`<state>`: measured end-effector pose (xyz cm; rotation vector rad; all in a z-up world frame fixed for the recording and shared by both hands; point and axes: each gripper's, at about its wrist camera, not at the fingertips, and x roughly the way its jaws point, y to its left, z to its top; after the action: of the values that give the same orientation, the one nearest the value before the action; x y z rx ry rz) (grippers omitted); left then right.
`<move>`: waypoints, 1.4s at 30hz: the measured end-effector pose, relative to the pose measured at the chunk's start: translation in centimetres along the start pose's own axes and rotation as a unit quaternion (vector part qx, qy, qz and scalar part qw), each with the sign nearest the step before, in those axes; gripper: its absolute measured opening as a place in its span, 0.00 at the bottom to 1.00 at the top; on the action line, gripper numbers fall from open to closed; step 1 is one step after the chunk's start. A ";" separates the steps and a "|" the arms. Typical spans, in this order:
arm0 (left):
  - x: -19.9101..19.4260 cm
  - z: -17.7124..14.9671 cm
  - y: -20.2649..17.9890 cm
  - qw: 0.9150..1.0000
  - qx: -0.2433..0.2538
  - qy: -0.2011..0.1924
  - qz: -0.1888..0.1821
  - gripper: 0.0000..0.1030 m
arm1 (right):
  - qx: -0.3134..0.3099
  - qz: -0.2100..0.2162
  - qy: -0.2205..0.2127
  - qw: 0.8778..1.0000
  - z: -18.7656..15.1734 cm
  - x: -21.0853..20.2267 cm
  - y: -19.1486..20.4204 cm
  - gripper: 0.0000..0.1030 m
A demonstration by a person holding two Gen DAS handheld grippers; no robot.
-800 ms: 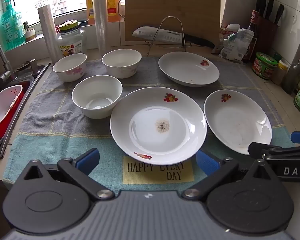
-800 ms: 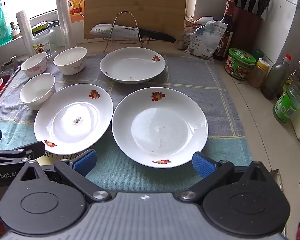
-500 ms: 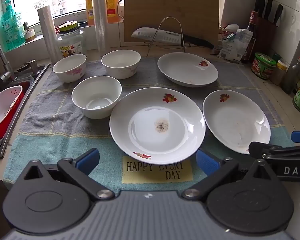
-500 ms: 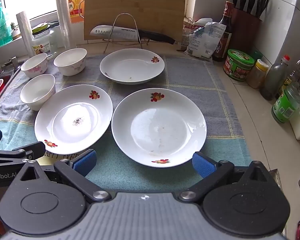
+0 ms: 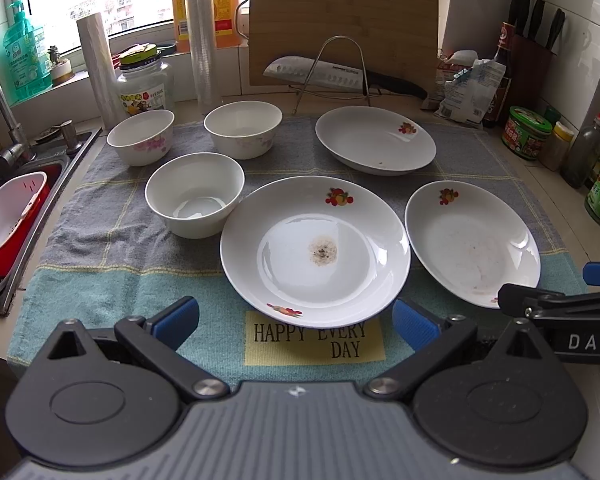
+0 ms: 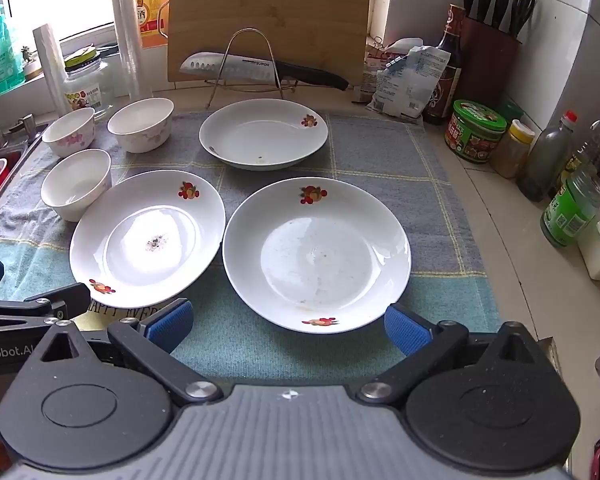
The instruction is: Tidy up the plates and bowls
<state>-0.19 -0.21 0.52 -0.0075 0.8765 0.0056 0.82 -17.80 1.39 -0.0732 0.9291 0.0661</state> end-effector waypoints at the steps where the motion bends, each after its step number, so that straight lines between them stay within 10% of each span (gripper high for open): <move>1: 0.0 0.0 0.0 1.000 0.000 0.000 0.000 0.99 | 0.000 0.000 0.000 1.000 0.1 0.0 0.0 1.00; 42: -0.8 0.6 0.5 1.000 0.001 -0.002 0.001 0.99 | -0.002 -0.003 -0.004 1.000 0.3 -0.3 0.3 1.00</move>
<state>-0.25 0.32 1.58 -0.0038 0.8721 0.0072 0.84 -17.53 1.82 -0.0791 0.9204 0.0622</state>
